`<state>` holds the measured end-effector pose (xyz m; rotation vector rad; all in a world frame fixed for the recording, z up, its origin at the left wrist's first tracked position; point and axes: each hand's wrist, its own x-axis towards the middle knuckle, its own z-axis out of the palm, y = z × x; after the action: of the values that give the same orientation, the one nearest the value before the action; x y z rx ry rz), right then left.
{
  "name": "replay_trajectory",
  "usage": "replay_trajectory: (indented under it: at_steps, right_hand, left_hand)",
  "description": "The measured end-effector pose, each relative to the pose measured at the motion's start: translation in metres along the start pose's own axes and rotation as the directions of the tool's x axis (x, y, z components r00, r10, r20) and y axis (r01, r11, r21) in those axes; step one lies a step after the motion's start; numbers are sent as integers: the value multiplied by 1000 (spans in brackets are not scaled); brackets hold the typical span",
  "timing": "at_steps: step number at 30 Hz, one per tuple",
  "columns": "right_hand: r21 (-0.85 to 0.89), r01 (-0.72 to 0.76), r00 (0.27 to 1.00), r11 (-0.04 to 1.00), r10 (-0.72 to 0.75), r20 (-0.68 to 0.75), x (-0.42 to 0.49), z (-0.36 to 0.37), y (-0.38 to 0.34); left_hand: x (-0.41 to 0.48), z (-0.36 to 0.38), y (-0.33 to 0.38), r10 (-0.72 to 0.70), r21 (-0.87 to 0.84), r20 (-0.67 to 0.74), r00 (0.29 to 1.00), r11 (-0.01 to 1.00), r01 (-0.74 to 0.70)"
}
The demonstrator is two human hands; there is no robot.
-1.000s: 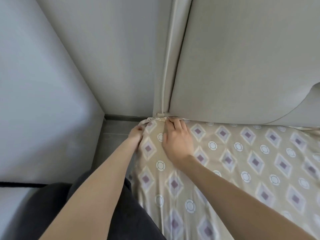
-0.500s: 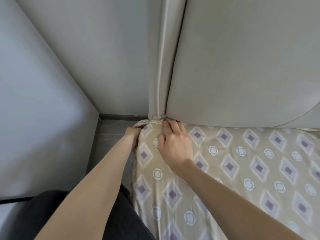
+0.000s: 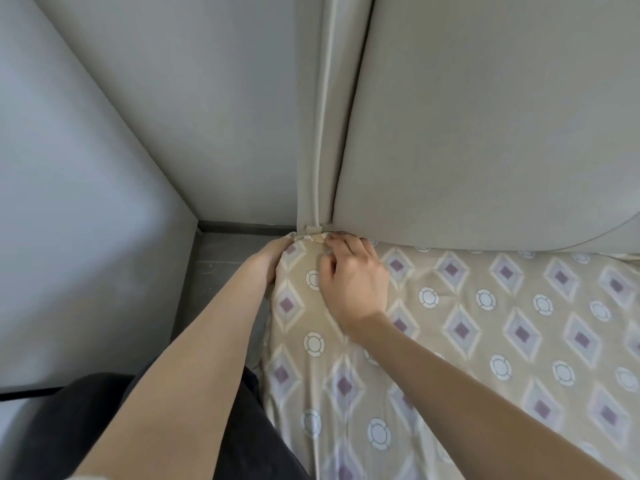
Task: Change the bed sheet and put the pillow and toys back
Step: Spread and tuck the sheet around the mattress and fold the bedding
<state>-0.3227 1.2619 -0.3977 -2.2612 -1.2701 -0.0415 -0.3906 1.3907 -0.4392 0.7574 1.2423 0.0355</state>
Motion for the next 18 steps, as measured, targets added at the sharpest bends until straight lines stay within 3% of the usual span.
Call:
replay_trajectory:
  at_steps: [9,13,18]
  right_hand:
    - [-25,100,995,995,-100,9,4,2,0]
    - [107,-50,999,993,50,1,9,1,-5]
    - [118,-2,999,993,-2,39,7,-2,-1]
  left_hand:
    - [10,2,3,8,101,-20,1000,995,-6]
    - [9,4,7,38,240,-135,990,971,-5]
    - [-5,1,6,-8,301,-211,978,951,72]
